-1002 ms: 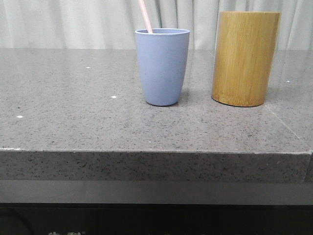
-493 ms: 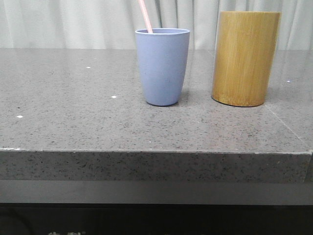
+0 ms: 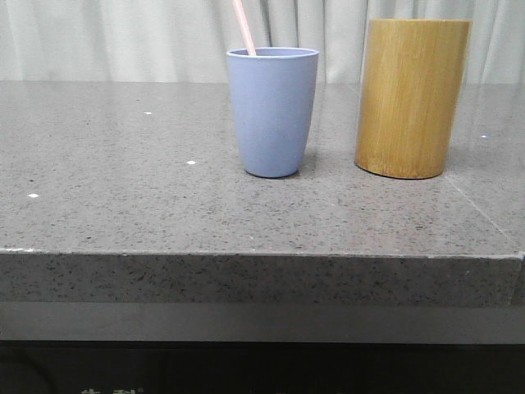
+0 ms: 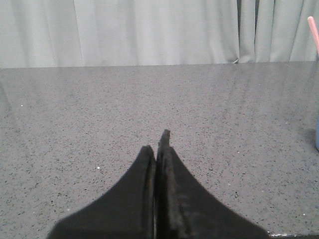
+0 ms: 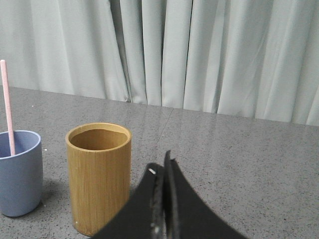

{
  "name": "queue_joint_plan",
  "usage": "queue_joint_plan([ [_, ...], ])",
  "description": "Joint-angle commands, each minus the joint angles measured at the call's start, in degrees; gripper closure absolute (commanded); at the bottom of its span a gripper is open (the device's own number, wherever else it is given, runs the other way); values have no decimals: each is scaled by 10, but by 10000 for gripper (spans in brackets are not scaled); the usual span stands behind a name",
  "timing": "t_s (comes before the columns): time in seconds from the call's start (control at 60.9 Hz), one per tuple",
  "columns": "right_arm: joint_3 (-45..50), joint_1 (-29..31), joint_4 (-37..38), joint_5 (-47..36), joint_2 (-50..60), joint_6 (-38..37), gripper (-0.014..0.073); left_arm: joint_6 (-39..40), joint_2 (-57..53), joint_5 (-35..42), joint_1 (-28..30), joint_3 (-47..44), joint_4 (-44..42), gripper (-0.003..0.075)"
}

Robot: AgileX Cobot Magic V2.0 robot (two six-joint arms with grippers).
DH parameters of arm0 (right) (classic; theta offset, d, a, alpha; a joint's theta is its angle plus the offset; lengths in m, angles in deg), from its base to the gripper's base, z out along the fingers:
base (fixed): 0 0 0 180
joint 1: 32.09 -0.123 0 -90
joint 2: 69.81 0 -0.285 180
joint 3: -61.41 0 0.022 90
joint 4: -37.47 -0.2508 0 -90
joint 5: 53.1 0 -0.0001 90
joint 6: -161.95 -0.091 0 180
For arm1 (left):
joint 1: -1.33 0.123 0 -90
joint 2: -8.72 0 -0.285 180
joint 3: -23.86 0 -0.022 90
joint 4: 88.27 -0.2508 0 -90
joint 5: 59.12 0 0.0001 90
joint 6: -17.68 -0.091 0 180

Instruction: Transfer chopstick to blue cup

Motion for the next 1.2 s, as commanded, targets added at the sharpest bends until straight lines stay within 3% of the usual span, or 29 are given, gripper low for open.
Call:
queue_joint_plan([
  [0.0,-15,2,3,-50,-4,3,704,0,-2,49,-5,13,7,739],
  [0.46,-15,2,3,-49,-4,3,704,0,-2,52,-5,12,7,739],
  [0.624,-15,2,3,-49,-4,3,704,0,-2,108,-5,-8,23,739],
  [1.183,-15,2,3,-49,-4,3,704,1,-2,262,-5,-244,53,739],
])
